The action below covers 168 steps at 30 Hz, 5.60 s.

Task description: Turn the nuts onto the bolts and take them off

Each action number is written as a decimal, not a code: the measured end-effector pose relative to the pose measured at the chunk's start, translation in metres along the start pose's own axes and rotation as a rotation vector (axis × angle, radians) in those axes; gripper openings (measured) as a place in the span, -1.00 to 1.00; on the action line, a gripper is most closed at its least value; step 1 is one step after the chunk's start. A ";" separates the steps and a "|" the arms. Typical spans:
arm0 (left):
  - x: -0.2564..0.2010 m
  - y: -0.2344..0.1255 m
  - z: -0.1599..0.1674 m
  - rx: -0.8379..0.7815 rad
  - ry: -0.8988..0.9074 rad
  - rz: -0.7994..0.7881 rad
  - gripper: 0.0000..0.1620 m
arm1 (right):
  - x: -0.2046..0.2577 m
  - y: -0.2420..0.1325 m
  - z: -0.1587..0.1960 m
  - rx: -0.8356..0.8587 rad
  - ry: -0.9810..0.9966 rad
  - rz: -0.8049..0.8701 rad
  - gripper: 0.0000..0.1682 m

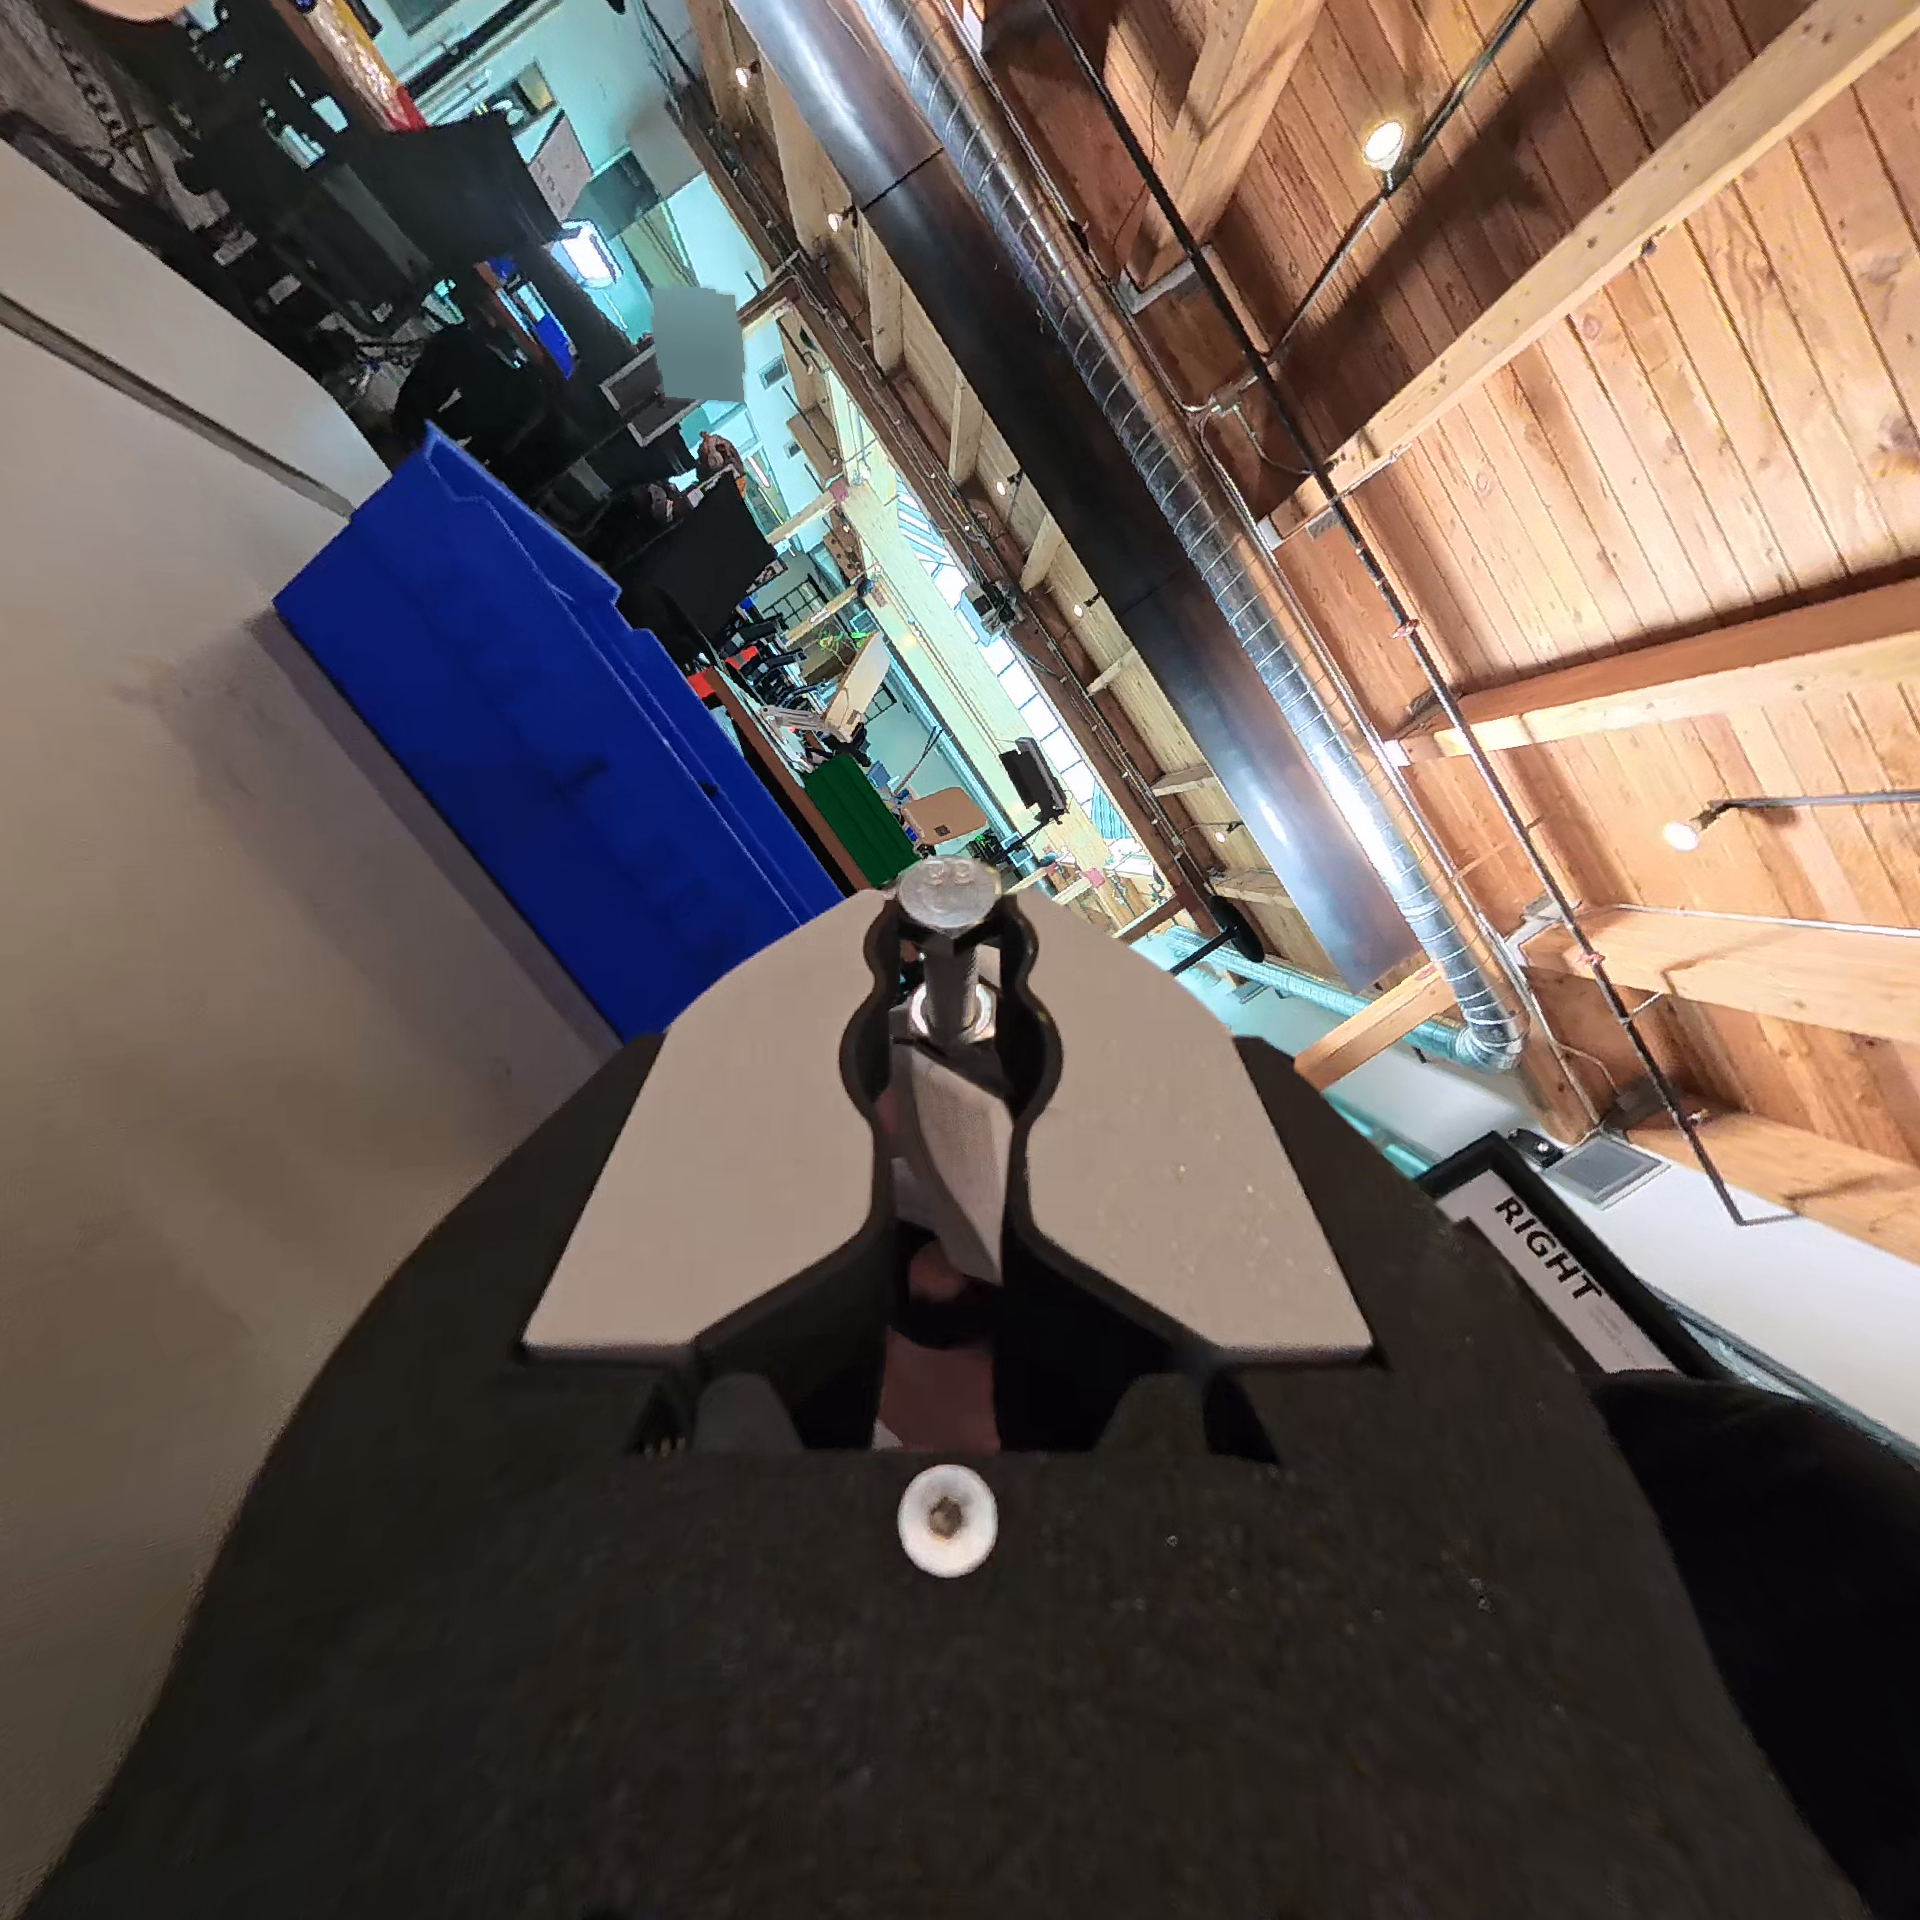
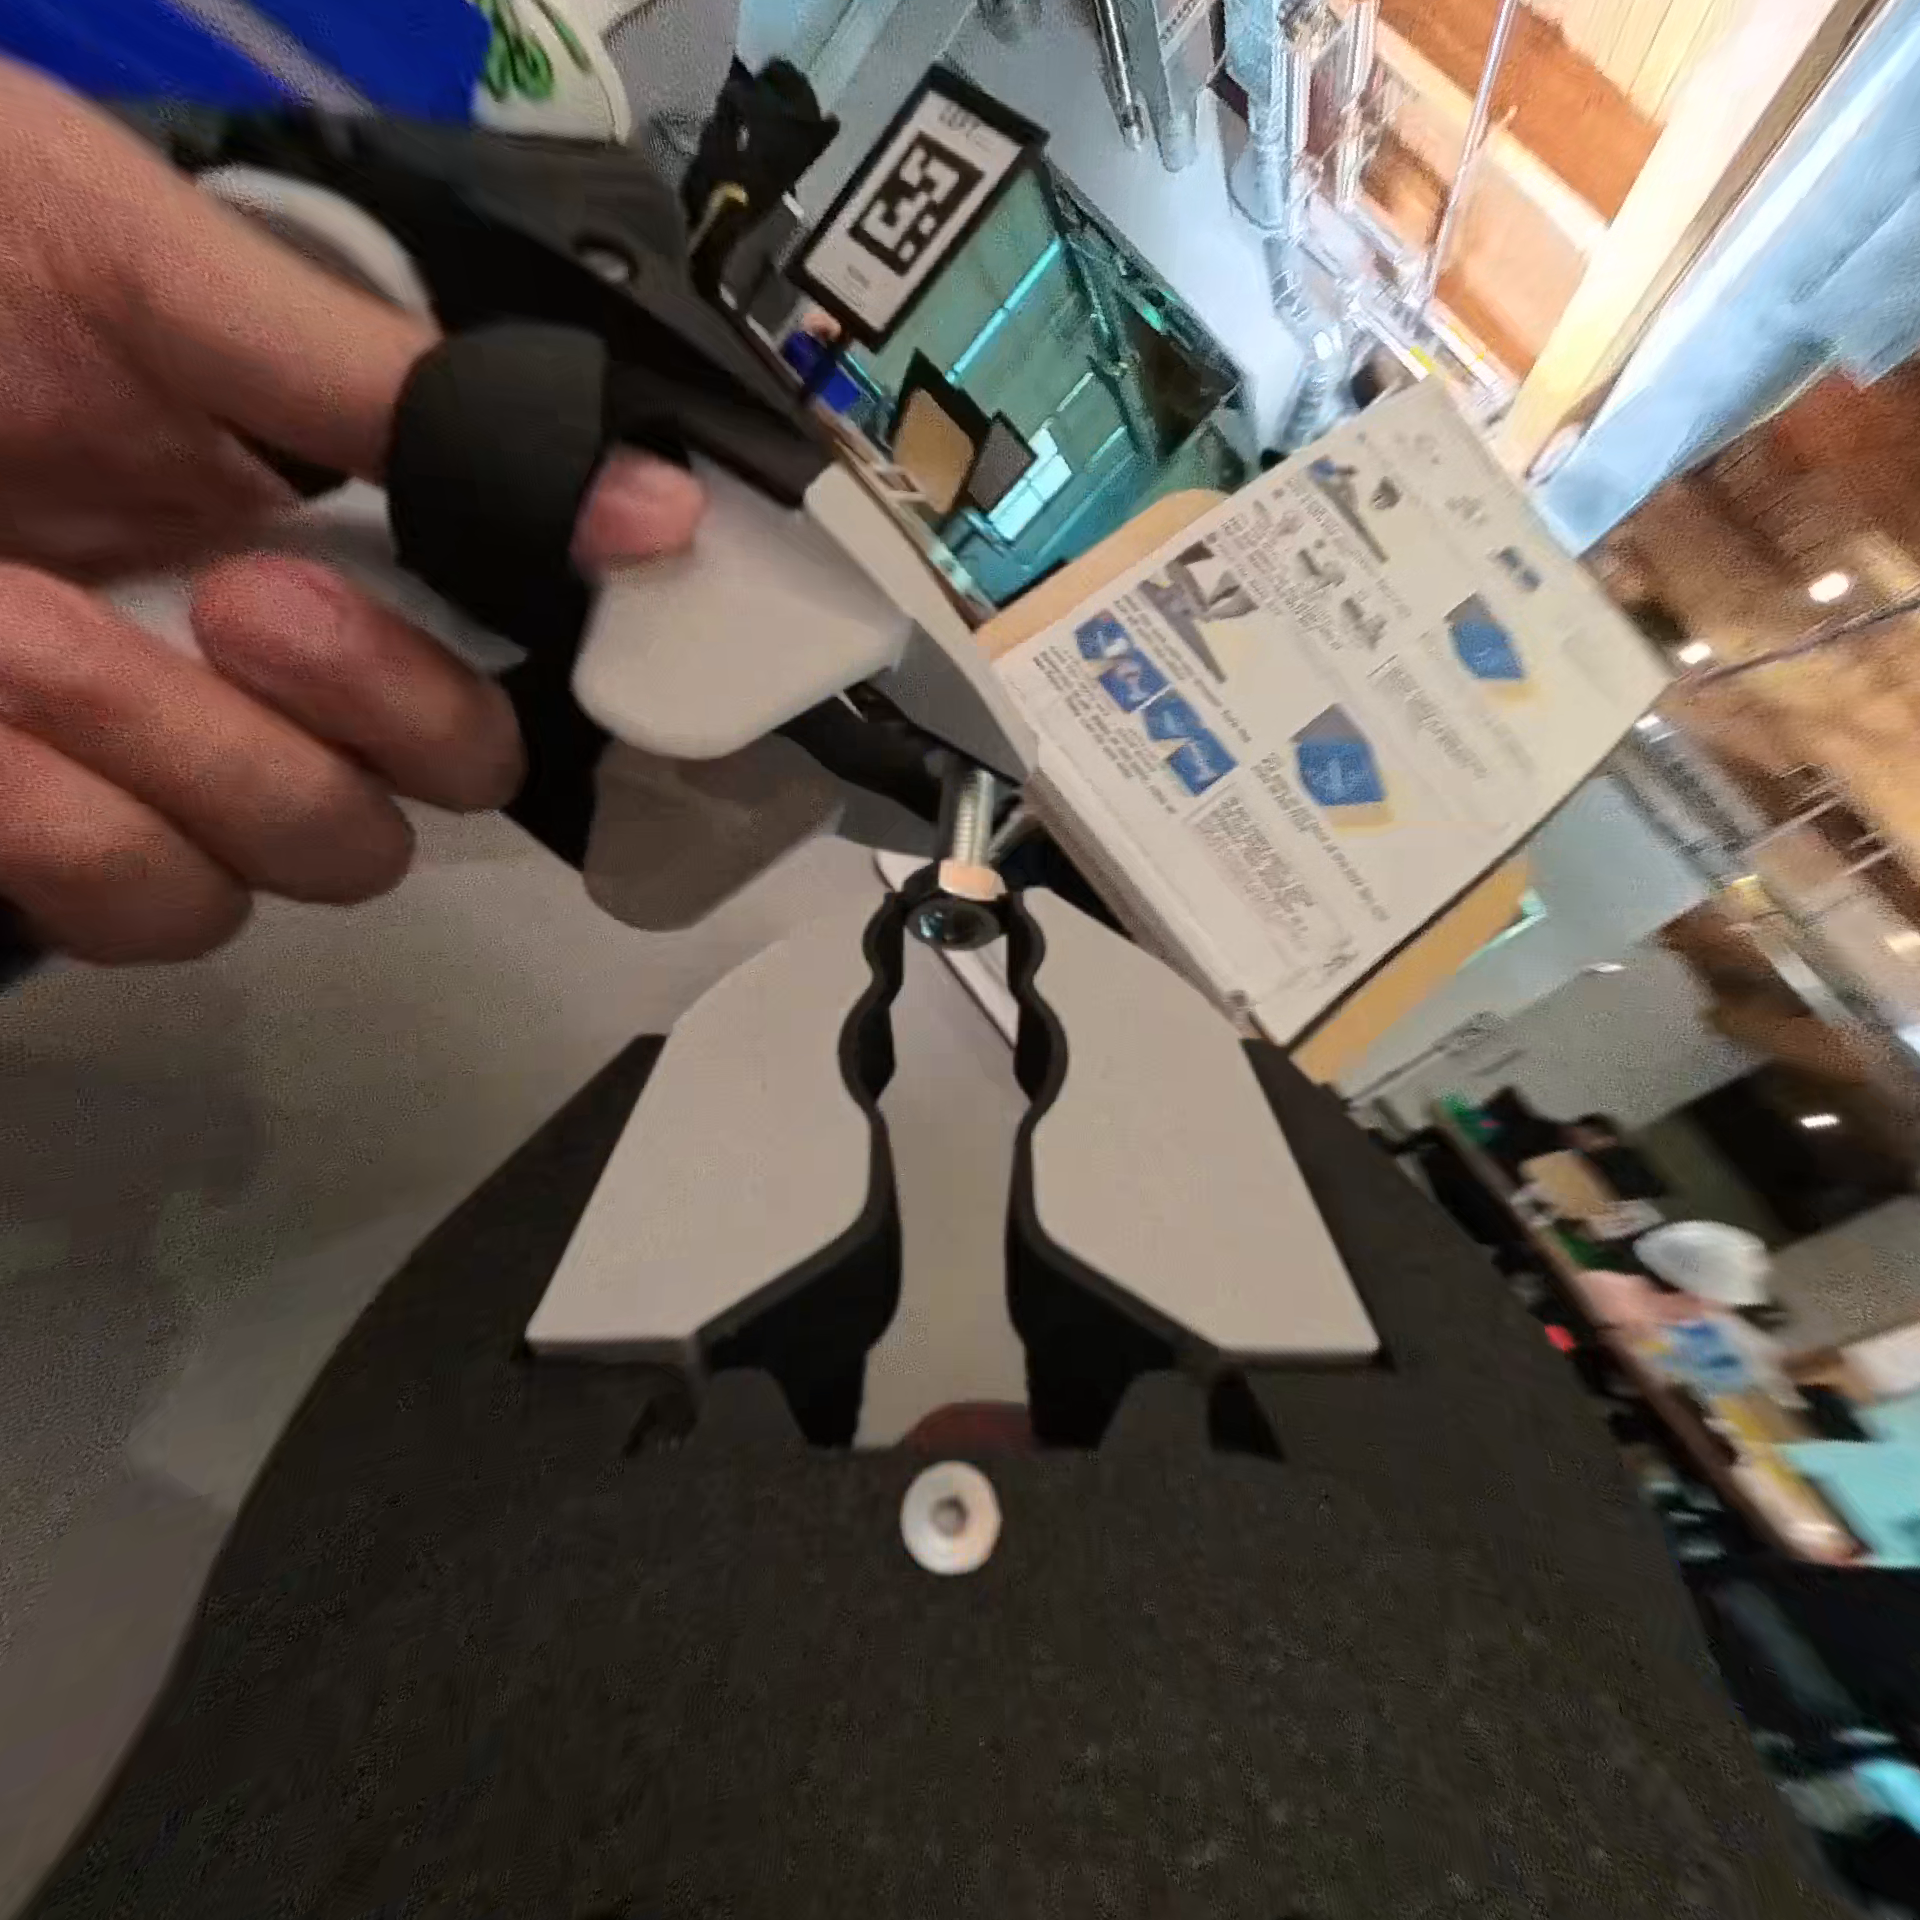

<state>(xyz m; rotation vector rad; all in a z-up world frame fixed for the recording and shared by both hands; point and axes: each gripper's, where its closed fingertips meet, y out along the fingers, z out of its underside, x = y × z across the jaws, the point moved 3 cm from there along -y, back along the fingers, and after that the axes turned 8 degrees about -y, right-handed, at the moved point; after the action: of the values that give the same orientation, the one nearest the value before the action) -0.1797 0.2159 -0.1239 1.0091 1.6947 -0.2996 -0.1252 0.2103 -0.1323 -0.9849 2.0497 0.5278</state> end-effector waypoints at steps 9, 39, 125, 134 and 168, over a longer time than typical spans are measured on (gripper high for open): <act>0.007 -0.002 0.001 -0.001 -0.168 0.001 -0.80 | 0.007 -0.001 0.001 0.054 -0.775 0.247 -0.78; 0.009 -0.002 0.002 0.025 -0.152 -0.020 -0.80 | 0.012 0.002 0.003 0.009 -0.579 0.245 -0.78; -0.018 -0.004 -0.002 0.048 0.154 0.040 -0.79 | -0.003 0.001 -0.006 -0.343 1.012 -0.334 -0.80; -0.005 -0.004 -0.002 -0.016 -0.107 0.048 -0.80 | 0.001 -0.003 -0.009 -0.105 -0.235 0.147 -0.80; -0.001 -0.023 -0.021 -0.008 -0.116 0.035 -0.79 | 0.025 -0.008 -0.008 -0.226 0.281 -0.143 -0.29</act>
<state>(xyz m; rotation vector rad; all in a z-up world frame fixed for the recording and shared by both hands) -0.2108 0.2155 -0.1212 0.9961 1.5714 -0.3221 -0.1324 0.1891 -0.1478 -1.3965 2.1746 0.5812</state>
